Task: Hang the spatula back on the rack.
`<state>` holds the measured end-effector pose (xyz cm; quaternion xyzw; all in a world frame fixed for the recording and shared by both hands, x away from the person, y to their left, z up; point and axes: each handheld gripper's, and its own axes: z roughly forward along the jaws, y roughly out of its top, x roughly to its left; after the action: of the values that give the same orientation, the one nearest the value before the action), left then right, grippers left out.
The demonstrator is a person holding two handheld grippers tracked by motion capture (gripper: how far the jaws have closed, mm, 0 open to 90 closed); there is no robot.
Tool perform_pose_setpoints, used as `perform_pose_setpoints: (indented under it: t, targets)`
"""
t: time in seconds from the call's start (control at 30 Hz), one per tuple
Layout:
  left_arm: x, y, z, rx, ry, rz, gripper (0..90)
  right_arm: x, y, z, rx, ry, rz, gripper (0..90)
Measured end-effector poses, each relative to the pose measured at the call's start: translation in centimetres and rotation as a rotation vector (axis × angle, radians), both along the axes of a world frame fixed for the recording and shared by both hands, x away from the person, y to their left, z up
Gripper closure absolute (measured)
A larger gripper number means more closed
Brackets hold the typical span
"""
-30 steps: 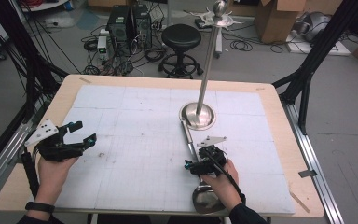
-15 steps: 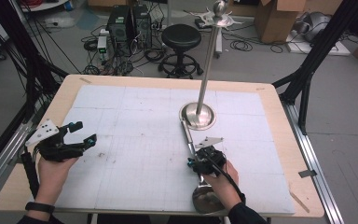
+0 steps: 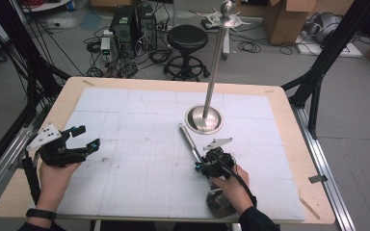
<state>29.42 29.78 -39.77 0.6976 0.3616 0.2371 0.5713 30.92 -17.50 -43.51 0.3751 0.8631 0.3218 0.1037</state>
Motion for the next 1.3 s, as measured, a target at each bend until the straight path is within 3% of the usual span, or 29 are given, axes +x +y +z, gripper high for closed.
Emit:
perform_pose_setpoints:
  t: [0.03,0.07,0.1,0.2,0.4,0.5,0.83,1.3]
  targets:
    - [0.00,0.00,-0.01,0.001,0.001,0.001,20.1,0.06,0.00,0.10,-0.015,-0.003,0.019,73.7]
    - [0.01,0.00,-0.01,0.001,0.001,0.000,20.1,0.06,0.00,0.10,-0.015,-0.003,0.019,73.7]
    - [0.02,-0.01,-0.02,0.001,0.002,0.000,20.1,0.08,0.05,0.13,-0.020,-0.005,0.056,73.6]
    - [0.04,-0.07,-0.05,0.001,0.003,-0.003,20.2,-0.03,0.23,0.17,-0.043,-0.019,0.069,73.8]
    - [0.03,-0.07,-0.06,0.002,0.007,-0.003,20.4,0.09,0.14,0.15,-0.031,-0.008,0.064,73.3]
    - [0.03,-0.08,-0.08,0.002,0.008,-0.002,20.3,-0.13,0.39,0.15,-0.053,-0.027,0.066,72.3]
    - [-0.02,-0.08,-0.08,0.007,0.010,-0.004,20.3,-0.14,0.41,0.13,-0.057,-0.029,0.061,70.3]
    - [-0.02,-0.07,-0.13,0.009,0.017,-0.004,20.4,-0.08,0.31,0.23,-0.055,-0.030,0.077,74.3]
